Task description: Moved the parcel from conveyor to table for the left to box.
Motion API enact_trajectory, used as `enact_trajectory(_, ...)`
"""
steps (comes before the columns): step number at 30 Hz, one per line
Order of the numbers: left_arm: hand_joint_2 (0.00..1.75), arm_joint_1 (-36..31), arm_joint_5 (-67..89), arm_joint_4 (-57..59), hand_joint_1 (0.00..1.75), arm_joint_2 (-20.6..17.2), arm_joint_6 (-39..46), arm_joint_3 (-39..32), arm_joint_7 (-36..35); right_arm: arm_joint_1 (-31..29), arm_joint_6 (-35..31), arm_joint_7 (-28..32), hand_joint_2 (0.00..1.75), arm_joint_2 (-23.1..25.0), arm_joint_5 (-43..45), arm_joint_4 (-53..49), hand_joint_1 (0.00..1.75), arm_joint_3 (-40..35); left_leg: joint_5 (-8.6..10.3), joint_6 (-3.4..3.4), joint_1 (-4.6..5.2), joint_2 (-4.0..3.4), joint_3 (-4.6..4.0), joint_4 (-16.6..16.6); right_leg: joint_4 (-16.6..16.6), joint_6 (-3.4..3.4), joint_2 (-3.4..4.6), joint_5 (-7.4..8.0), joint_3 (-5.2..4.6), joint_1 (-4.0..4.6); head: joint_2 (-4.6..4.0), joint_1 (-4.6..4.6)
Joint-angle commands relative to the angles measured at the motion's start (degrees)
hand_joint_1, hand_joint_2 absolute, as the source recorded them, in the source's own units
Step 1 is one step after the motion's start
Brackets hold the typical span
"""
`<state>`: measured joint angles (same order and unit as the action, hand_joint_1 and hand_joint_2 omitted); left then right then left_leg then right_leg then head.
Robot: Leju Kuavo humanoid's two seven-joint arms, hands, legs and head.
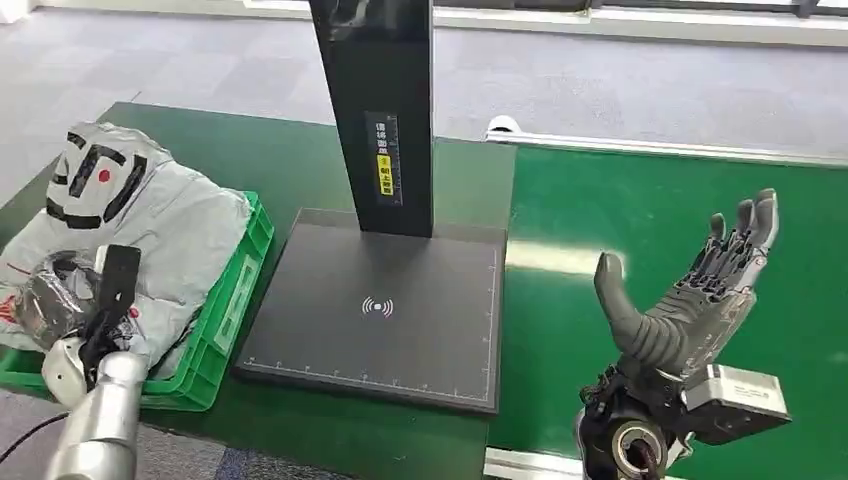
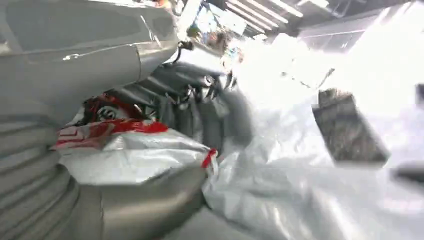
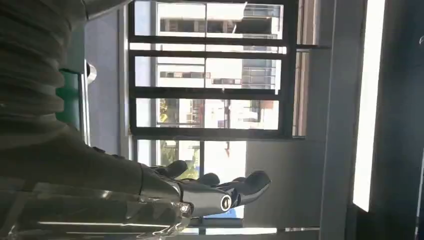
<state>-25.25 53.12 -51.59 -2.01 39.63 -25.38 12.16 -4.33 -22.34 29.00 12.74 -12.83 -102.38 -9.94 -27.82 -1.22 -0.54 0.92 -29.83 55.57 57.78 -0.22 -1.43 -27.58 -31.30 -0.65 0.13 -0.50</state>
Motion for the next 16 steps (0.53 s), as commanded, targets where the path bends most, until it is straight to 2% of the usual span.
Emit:
enact_trajectory(1, 1.75, 3.23, -15.15, -12.27, 0.00, 6.67, 0.37, -2.04, 10.37, -0.56, -0.82, 1.31, 1.75, -1.38, 0.89, 4.24, 0.00, 0.19, 0.11, 0.12, -0.12, -0.21, -0.61, 0.03, -0.19, 0.06, 0.24, 0.27, -0.54, 0.13, 0.02, 0.00)
enact_trajectory(2, 1.75, 3.84, -17.21, -14.11, 0.00, 6.99, 0.37, -1.81, 12.32, -0.72, -0.90, 1.49, 1.75, -1.41, 0.99, 4.52, 0.00, 0.12, 0.01, 0.06, -0.05, -0.15, -0.39, 0.05, -0.09, 0.04, 0.16, 0.11, -0.34, 0.06, 0.02, 0.00)
enact_trajectory(7, 1.75, 6.83, -25.70, -21.44, 0.00, 6.94, 0.37, 2.25, 14.81, -1.28, -0.85, 1.90, 1.75, -1.41, 1.38, 5.43, 0.00, 0.06, -0.04, 0.10, -0.08, -0.38, -0.98, 0.15, -0.14, 0.08, 0.39, 0.18, -0.93, 0.09, 0.00, 0.02)
enact_trajectory(10, 1.75, 9.72, -34.15, -29.03, 0.00, 7.53, -1.05, 5.21, 19.47, -1.58, -0.49, 2.09, 1.75, -1.21, 1.50, 5.96, 0.00, 0.19, -0.13, 0.11, -0.03, -0.42, -1.03, 0.15, -0.10, 0.08, 0.47, 0.11, -1.02, 0.04, 0.02, -0.04)
enact_trajectory(12, 1.75, 10.92, -34.66, -32.08, 0.00, 7.86, -1.06, 6.31, 19.07, -1.68, -0.43, 2.13, 1.75, -1.18, 1.47, 6.13, 0.00, 0.26, -0.17, 0.11, -0.06, -0.44, -1.09, 0.17, -0.09, 0.08, 0.52, 0.11, -1.07, 0.06, 0.00, -0.02)
enact_trajectory(16, 1.75, 16.18, -44.31, -43.11, 0.00, 8.09, -8.24, 12.17, 24.59, -1.73, 0.41, 2.25, 1.75, -1.30, 1.58, 6.18, 0.00, 0.62, -0.20, 0.14, -0.04, -0.51, -1.26, 0.18, -0.08, 0.09, 0.57, 0.11, -1.28, 0.05, 0.02, -0.02)
